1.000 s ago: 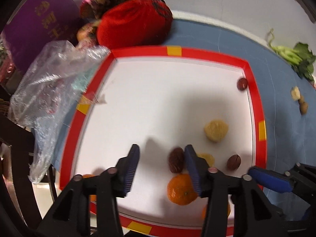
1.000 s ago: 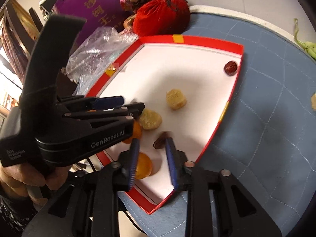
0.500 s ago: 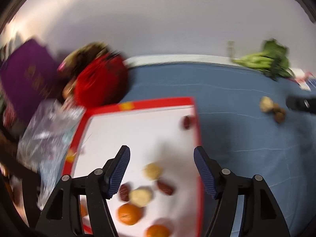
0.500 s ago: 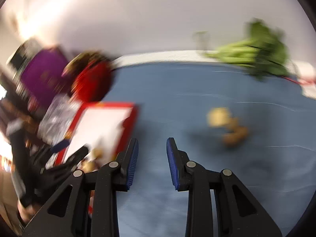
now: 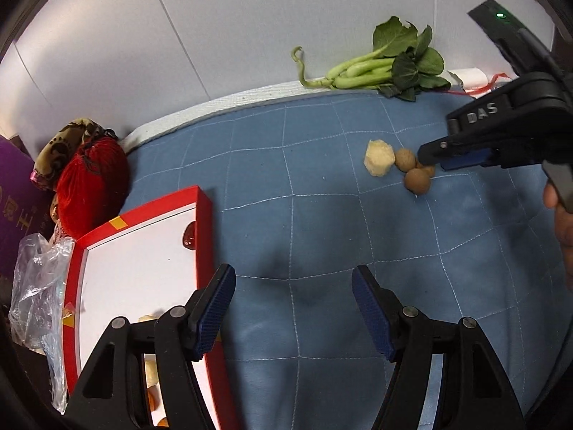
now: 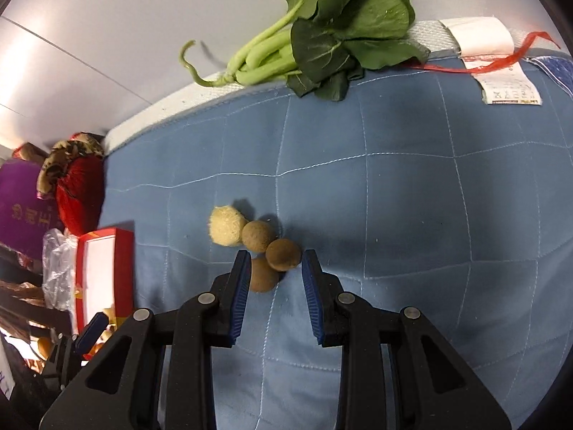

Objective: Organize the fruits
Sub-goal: 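Move the right tool back to the pile and grasp a brown longan, then grasp a second brown longan with the left tool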

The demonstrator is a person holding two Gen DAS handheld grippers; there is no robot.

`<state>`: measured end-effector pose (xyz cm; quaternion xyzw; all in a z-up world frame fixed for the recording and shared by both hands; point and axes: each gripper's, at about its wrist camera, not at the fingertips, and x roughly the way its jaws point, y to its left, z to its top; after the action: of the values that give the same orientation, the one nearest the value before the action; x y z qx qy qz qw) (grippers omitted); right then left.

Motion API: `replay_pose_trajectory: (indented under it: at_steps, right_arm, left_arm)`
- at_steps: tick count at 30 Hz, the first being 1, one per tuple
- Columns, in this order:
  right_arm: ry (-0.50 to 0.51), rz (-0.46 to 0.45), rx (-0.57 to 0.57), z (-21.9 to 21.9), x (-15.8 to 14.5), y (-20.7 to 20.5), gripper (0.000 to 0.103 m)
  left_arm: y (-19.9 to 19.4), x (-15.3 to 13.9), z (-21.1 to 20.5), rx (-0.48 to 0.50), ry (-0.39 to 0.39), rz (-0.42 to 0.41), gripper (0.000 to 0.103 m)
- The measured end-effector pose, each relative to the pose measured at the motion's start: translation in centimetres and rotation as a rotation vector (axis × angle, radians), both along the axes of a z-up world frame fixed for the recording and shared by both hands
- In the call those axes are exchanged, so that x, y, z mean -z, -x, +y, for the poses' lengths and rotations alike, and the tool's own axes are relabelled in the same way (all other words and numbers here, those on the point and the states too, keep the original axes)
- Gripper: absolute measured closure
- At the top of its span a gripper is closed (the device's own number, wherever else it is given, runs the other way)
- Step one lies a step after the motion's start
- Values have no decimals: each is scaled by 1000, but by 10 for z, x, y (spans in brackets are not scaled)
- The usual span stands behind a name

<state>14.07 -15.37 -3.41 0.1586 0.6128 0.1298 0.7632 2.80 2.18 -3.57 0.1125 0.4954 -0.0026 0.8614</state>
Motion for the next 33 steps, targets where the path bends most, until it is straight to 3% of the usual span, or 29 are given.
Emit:
replay_pose_trajectory:
  at_steps: [7,9,13,17,21,24,33]
  right_arm:
    - [68,31,-24,11,20,-7,76]
    - [92,28,-27,12,18,-6,83]
    - [23,34,25,-13,7,0,83]
    - [-23,11,74,-45,-6,8,83]
    - [-42,32,110,-71,1,9,83]
    - [-45,55,111,-76,9,7,83]
    - [-40,68,89,-73,16,7,83]
  left_arm:
    - [-6,6,-2,-3,18,15,34]
    - [-12,7,-1,-15,58,25,34]
    - [-25,6,-6,-18,160,27,34]
    - [-34,11,-29,31,186,22,34]
    - [-45,15,-53,45,226,7,34]
    - [-52,16,-64,26,277,4,34]
    - [-73,32,-78,-19,311,20,34]
